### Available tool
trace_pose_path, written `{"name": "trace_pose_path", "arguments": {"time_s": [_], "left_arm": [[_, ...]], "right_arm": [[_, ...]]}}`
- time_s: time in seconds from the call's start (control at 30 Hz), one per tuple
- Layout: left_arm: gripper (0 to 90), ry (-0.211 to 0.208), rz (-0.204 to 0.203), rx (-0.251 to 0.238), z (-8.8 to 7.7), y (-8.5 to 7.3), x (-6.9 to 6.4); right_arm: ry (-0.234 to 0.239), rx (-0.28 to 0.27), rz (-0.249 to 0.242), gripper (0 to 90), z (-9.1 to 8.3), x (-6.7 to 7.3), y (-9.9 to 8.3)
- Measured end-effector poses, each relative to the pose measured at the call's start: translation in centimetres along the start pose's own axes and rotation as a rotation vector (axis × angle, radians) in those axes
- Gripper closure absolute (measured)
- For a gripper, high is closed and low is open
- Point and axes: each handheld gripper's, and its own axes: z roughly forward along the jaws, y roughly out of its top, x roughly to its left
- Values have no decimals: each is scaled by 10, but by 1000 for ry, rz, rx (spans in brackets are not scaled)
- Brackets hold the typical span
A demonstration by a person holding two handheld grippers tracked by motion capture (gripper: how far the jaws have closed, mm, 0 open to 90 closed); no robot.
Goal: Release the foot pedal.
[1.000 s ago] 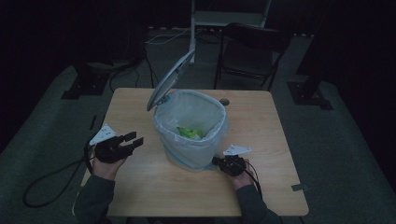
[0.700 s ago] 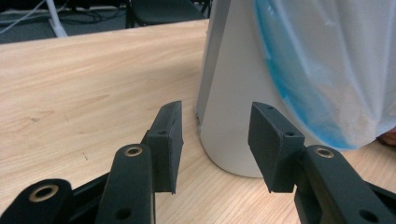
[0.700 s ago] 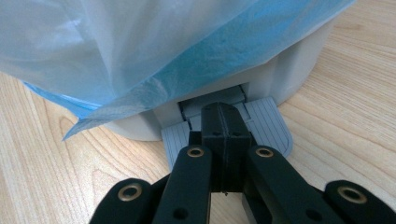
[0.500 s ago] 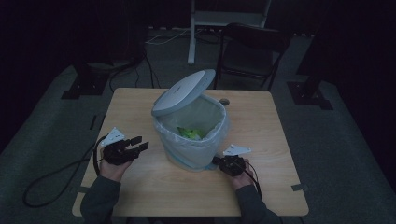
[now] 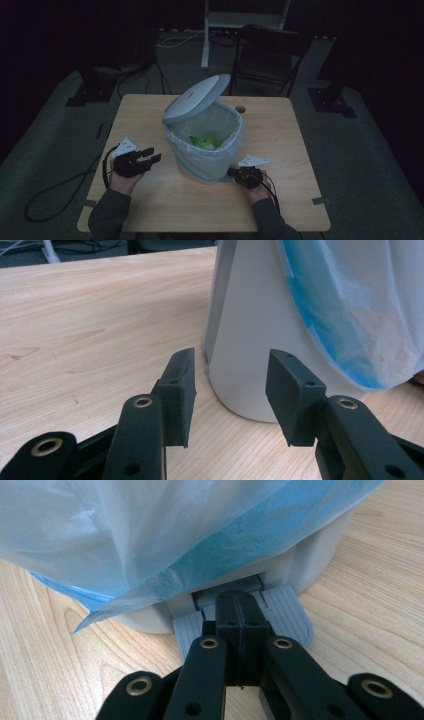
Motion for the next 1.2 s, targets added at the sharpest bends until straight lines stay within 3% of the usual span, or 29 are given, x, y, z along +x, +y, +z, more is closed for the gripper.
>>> {"name": "trace_pose_path", "arguments": {"time_s": [0.4,0.57,0.77,0.9,1.2], "left_arm": [[555,6,-7,14,6,-5,2],[555,3,-16,11,8,-7,2],[551,12,-22,6,6,-7,4],[542,19,-37,3,6,-10,6],[540,33,-60,2,8,-18,9]], "right_arm": [[-19,1,-11,900,-3,2,1],[-12,-33,-8,900,-10,3,4],[-55,-44,-17,900,-17,2,5],[-83,-77,3,899,-25,-4,5],[-133,-91,35,899,-38,-17,3]]}}
